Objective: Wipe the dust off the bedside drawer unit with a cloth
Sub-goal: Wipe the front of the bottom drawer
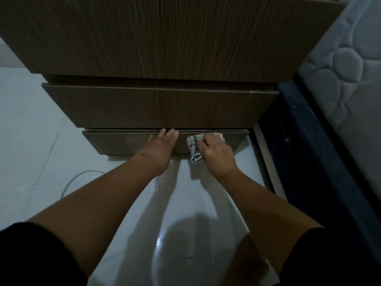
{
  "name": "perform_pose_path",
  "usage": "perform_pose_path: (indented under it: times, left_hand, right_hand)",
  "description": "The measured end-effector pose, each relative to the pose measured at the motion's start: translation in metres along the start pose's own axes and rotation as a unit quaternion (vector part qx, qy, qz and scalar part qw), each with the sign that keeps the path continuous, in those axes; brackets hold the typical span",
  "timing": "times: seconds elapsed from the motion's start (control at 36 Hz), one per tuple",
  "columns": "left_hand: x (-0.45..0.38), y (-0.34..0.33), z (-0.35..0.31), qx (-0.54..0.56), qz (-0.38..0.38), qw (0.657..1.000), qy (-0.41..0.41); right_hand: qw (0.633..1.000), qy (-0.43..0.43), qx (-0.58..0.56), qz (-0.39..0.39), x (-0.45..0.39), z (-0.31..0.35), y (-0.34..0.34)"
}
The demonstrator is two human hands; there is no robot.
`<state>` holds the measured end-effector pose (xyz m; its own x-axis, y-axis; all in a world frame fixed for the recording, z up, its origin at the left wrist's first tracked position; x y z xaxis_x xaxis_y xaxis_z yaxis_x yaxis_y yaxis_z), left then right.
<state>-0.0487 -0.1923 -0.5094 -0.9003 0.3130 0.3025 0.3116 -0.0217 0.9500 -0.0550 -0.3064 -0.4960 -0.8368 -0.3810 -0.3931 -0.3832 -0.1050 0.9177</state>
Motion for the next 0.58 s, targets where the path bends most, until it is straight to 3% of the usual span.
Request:
perform_pose_path:
  times: [0.19,0.39,0.58]
  left_hand:
    - [-0.012,-0.005,-0.011,-0.008,0.013,1.000,0.008]
    - [-0.018,-0.007,-0.014,-0.017,0.029,0.999,0.009]
    - [-0.020,-0.013,-0.012,-0.018,0.036,0.999,0.011]
  right_hand:
    - [0.998,-0.017,0.000,0.065,-0.006,-0.007,-0.023]
    - [0.981,-0.048,-0.034,0.185,0.019,-0.016,-0.087]
    - [0.973,-0.067,-0.044,0.215,0.026,-0.013,-0.109]
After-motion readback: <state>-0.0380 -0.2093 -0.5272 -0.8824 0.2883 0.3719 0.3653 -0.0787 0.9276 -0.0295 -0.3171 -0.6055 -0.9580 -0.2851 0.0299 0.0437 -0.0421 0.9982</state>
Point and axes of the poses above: each hand's wrist, its own x-axis away from the middle knuckle, its own y-axis out of the back of the hand, z = x × y, the point moved 8 cm from there along -x, towards the middle knuckle, and after that the axes turned 8 degrees about -z, right-handed, at the moved point
